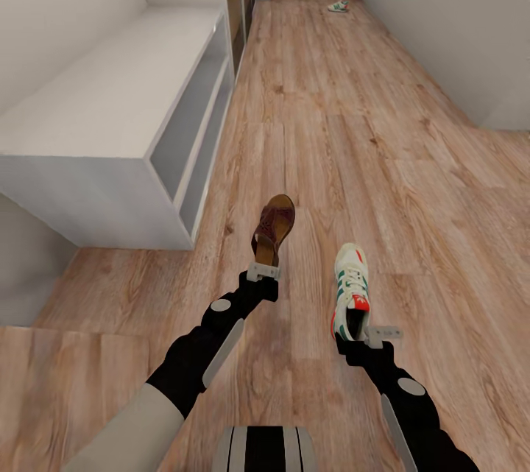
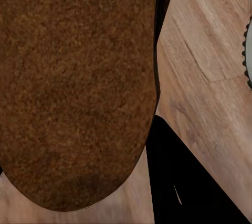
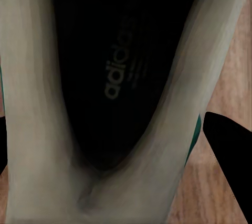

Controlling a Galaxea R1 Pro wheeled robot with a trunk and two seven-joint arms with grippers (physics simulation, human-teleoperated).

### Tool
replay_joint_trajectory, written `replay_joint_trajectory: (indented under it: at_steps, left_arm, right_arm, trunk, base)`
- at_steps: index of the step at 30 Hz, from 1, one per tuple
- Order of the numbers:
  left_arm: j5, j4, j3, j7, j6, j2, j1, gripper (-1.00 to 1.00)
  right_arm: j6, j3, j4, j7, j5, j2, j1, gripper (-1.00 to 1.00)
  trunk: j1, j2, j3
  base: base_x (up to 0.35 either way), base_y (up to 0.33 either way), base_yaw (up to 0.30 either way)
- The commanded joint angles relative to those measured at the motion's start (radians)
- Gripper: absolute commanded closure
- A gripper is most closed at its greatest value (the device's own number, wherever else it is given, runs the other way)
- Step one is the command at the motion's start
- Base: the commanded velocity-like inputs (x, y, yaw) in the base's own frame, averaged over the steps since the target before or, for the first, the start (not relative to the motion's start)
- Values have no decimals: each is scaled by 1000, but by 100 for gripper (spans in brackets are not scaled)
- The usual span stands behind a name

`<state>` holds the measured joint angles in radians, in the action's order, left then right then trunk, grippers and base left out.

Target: Pick up the two gym shoes and the two sandals from the corridor floor and place them onto the hallstand (shoe rack) in the corridor, making sure they are on the rack and not on the floor. Arrange them so the two gym shoes are next to each other and the two sandals are next to each other.

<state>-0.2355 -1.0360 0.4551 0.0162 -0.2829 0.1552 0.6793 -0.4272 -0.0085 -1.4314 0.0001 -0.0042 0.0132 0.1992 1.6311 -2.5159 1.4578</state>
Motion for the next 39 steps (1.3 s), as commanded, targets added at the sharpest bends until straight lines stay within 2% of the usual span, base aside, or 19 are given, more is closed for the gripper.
replay_joint_trajectory:
  at_steps: [1,29,39]
  left_arm:
    - [-5,-1,0,1,-5,0,0,100]
    - [-5,-1,0,1,-6,0,0,100]
    - [-9,-1,0,0,-3,-1,-1,100]
  right_arm:
    - [-5,-1,-2,-1,0,1,0,100]
    - [-5,-6,-3,-2,0,1,0,100]
    - [-5,-3,-2,1,0,2,0,100]
  trunk:
    - [-1,0,-4]
    - [-13,7,-151]
    - [-13,7,-151]
  base:
    - [0,0,0]
    - [0,0,0]
    - [0,0,0]
